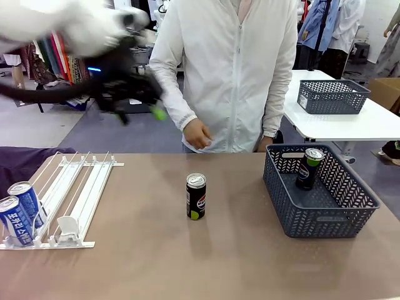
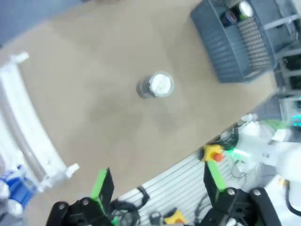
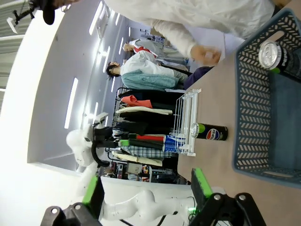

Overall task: Retrieve and store the cans from the dispenser.
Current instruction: Pick up the last remaining can from one row of the Automatic Can Dispenser and place it in the middle of the table.

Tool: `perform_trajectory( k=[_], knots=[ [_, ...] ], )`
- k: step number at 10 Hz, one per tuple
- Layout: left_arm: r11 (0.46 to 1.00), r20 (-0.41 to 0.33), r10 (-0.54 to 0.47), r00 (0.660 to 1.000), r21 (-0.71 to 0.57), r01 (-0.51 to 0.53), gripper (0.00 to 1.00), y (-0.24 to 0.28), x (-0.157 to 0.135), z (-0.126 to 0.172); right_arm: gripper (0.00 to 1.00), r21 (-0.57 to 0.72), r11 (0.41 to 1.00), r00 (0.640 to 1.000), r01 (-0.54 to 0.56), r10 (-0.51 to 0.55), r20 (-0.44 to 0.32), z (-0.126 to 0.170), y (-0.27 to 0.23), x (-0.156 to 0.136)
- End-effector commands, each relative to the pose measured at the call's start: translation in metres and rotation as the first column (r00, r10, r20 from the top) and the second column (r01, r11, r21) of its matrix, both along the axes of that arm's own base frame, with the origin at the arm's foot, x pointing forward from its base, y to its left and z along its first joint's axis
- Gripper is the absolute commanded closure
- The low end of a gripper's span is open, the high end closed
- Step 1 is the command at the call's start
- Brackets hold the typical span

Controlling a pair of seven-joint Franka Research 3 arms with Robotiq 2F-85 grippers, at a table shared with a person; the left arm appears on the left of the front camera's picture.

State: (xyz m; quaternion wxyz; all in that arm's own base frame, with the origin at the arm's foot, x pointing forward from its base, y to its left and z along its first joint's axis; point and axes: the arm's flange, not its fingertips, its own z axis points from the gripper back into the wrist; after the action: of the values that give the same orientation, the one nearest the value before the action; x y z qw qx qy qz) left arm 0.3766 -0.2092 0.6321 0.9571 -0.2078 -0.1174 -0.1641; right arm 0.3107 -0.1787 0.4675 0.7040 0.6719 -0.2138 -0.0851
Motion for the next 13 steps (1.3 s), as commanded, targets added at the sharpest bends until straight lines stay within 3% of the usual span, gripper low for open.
perform_trajectory(
  k=[1, 3, 4, 5, 6, 8, 9, 10, 13],
  knots=[
    [0.975, -0.053, -0.008, 0.999, -0.223, -0.004, 0.0, 0.13, -0.029, -0.023, 0.0, -0.017, 1.0, 1.0, -0.009, 0.009, 0.02, 0.001, -0.001, -0.001],
    [0.908, -0.095, -0.046, 0.994, -0.419, 0.002, 0.0, 0.228, -0.049, -0.033, 0.0, -0.017, 1.0, 1.0, -0.009, 0.009, 0.02, 0.001, -0.001, -0.001],
    [0.845, -0.102, -0.043, 0.994, -0.535, -0.018, 0.0, 0.275, -0.063, -0.045, 0.0, -0.017, 1.0, 1.0, -0.009, 0.009, 0.02, 0.001, -0.001, -0.001],
    [0.781, -0.063, -0.162, 0.985, -0.618, 0.089, 0.0, 0.313, -0.073, -0.06, 0.0, -0.017, 1.0, 1.0, -0.009, 0.009, 0.02, 0.001, -0.001, -0.001],
    [0.725, -0.086, -0.134, 0.987, -0.688, 0.039, 0.0, 0.342, -0.082, -0.078, 0.0, -0.017, 1.0, 1.0, -0.009, 0.009, 0.02, 0.001, -0.001, -0.001],
    [0.686, -0.151, -0.077, 0.986, -0.725, -0.057, 0.0, 0.354, -0.094, -0.108, 0.0, -0.017, 1.0, 1.0, -0.009, 0.009, 0.02, 0.001, -0.001, -0.001],
    [0.758, -0.211, -0.087, 0.974, -0.648, -0.073, 0.0, 0.347, -0.087, -0.113, 0.0, -0.017, 1.0, 1.0, -0.009, 0.009, 0.02, 0.001, -0.001, -0.001],
    [0.705, -0.123, -0.088, 0.989, -0.708, -0.025, 0.0, 0.366, -0.106, -0.104, 0.0, -0.017, 1.0, 1.0, -0.009, 0.009, 0.02, 0.001, -0.001, -0.001],
    [0.705, -0.123, -0.088, 0.989, -0.708, -0.025, 0.0, 0.366, -0.106, -0.104, 0.0, -0.017, 1.0, 1.0, -0.009, 0.009, 0.02, 0.001, -0.001, -0.001]
  ],
)
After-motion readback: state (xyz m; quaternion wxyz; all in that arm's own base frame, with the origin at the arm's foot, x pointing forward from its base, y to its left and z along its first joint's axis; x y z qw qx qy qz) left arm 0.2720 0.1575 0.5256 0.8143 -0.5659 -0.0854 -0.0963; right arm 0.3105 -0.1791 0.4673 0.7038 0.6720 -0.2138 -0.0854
